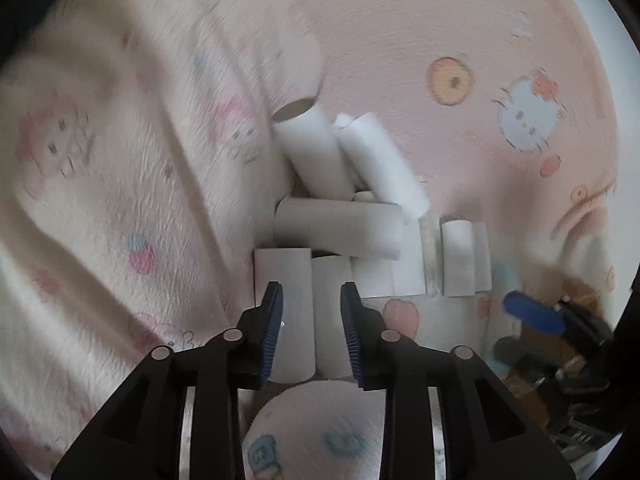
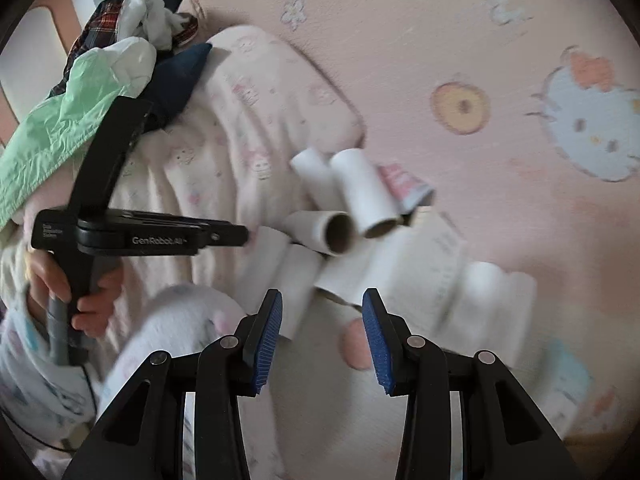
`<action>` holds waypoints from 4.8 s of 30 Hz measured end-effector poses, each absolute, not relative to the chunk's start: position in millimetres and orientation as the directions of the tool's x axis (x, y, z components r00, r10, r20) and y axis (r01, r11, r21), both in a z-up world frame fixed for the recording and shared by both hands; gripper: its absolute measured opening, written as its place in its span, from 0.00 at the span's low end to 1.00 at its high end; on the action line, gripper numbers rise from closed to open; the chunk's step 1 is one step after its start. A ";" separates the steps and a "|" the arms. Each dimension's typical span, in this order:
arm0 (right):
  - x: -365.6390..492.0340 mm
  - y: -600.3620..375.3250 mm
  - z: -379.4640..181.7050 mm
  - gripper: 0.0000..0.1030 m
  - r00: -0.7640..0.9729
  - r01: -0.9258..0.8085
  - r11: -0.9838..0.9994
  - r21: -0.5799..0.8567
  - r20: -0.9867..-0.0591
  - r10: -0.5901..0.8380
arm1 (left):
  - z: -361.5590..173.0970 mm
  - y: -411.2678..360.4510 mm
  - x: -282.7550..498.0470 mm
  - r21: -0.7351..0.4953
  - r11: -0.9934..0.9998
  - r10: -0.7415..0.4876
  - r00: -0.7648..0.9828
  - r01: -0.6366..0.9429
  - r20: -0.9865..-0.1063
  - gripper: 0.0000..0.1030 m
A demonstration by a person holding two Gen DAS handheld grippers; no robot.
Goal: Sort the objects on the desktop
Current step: 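Close the left gripper around another white paper tube, then lift the tube with the left gripper and carry it over the box, then lower the tube beside the others in the box and open the left gripper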
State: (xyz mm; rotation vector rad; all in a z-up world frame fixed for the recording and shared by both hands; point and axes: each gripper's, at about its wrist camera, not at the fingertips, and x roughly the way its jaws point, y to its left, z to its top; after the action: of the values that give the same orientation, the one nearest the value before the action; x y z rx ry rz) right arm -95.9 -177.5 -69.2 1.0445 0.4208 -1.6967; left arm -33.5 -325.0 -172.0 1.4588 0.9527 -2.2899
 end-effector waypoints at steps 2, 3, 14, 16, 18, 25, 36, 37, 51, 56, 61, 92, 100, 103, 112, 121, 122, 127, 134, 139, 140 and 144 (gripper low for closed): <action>-98.0 -194.4 -77.0 0.37 -0.015 0.896 -0.367 0.251 -0.809 -0.588 | -183.5 -335.0 -36.1 -0.429 -0.707 0.170 -0.454 0.562 -0.875 0.35; -98.7 -199.3 -79.7 0.37 0.000 0.895 -0.361 0.263 -0.809 -0.588 | -190.2 -340.0 -36.7 -0.452 -0.679 0.196 -0.450 0.578 -0.871 0.39; -107.2 -261.0 -122.9 0.37 0.154 0.877 -0.315 0.363 -0.833 -0.531 | -214.5 -343.2 -48.2 -0.417 -0.685 0.209 -0.387 0.597 -0.898 0.47; -105.8 -269.6 -129.7 0.37 0.159 0.882 -0.312 0.353 -0.847 -0.507 | -218.7 -343.8 -49.4 -0.423 -0.679 0.216 -0.388 0.600 -0.896 0.47; -104.5 -274.0 -135.7 0.37 0.167 0.889 -0.302 0.344 -0.858 -0.487 | -222.2 -345.7 -50.8 -0.429 -0.674 0.224 -0.386 0.602 -0.895 0.47; -101.7 -280.0 -150.0 0.37 0.220 0.884 -0.272 0.381 -0.851 -0.478 | -223.5 -347.1 -49.5 -0.464 -0.661 0.232 -0.428 0.590 -0.874 0.45; -103.4 -277.0 -151.2 0.37 0.263 0.853 -0.243 0.462 -0.782 -0.566 | -181.1 -333.6 -42.9 -0.518 -0.748 0.173 -0.631 0.415 -0.756 0.45; -103.3 -274.8 -148.6 0.37 0.250 0.857 -0.241 0.455 -0.777 -0.578 | -178.0 -332.2 -44.5 -0.519 -0.751 0.173 -0.637 0.408 -0.751 0.45; -126.4 -216.7 -109.2 0.37 0.080 0.851 -0.354 0.389 -0.761 -0.644 | -138.6 -273.9 -73.3 -0.556 -0.786 0.245 -0.691 0.269 -0.680 0.45; -132.9 -176.1 -91.2 0.37 0.002 0.847 -0.414 0.333 -0.781 -0.625 | -128.4 -240.3 -82.4 -0.556 -0.804 0.287 -0.680 0.212 -0.674 0.45; -140.7 -128.5 -82.9 0.37 -0.047 0.809 -0.485 0.334 -0.784 -0.619 | -119.2 -201.6 -95.0 -0.561 -0.814 0.345 -0.649 0.152 -0.678 0.45; -124.5 32.1 -48.7 0.39 -0.317 0.660 -0.703 0.263 -0.751 -0.579 | -72.4 -49.0 -104.5 -0.498 -0.867 0.404 -0.587 -0.001 -0.702 0.45; -132.2 57.2 -17.8 0.39 -0.370 0.644 -0.723 0.251 -0.725 -0.581 | -40.9 -16.1 -123.8 -0.467 -0.880 0.431 -0.562 -0.087 -0.706 0.45; -136.4 73.2 -8.3 0.39 -0.386 0.623 -0.738 0.258 -0.719 -0.578 | -31.7 0.9 -133.5 -0.471 -0.875 0.451 -0.550 -0.115 -0.703 0.45; -155.6 134.8 19.1 0.38 -0.435 0.563 -0.780 0.272 -0.705 -0.560 | -7.4 71.6 -162.5 -0.406 -0.886 0.460 -0.533 -0.224 -0.710 0.46; -174.8 188.8 23.4 0.39 -0.411 0.470 -0.755 0.458 -0.644 -0.646 | 10.8 117.9 -171.8 -0.303 -0.889 0.447 -0.517 -0.342 -0.730 0.47; -173.9 192.1 26.2 0.39 -0.425 0.475 -0.762 0.440 -0.643 -0.637 | 10.9 120.9 -173.9 -0.304 -0.888 0.450 -0.511 -0.346 -0.732 0.47; -176.3 201.3 29.2 0.39 -0.451 0.478 -0.793 0.377 -0.669 -0.590 | 4.0 140.1 -182.9 -0.303 -0.880 0.458 -0.480 -0.367 -0.749 0.47; -192.3 219.0 12.1 0.39 -0.422 0.444 -0.833 0.330 -0.743 -0.519 | -27.0 157.1 -200.8 -0.340 -0.880 0.455 -0.382 -0.333 -0.804 0.47; -209.8 226.4 -9.8 0.39 -0.360 0.416 -0.851 0.321 -0.801 -0.478 | -45.4 163.0 -216.8 -0.343 -0.885 0.442 -0.334 -0.316 -0.833 0.41; -212.4 226.2 -13.1 0.39 -0.350 0.414 -0.851 0.323 -0.807 -0.476 | -48.6 163.5 -219.6 -0.344 -0.883 0.443 -0.327 -0.319 -0.835 0.37; -221.4 222.1 -24.7 0.39 -0.309 0.420 -0.858 0.297 -0.842 -0.443 | -58.6 164.1 -228.4 -0.328 -0.891 0.424 -0.318 -0.315 -0.848 0.13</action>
State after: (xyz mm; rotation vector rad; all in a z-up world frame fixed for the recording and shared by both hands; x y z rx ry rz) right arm -221.4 222.1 -24.7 1.4147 -0.0294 -2.1834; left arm -228.4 164.1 -58.6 1.9891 0.1884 -2.9970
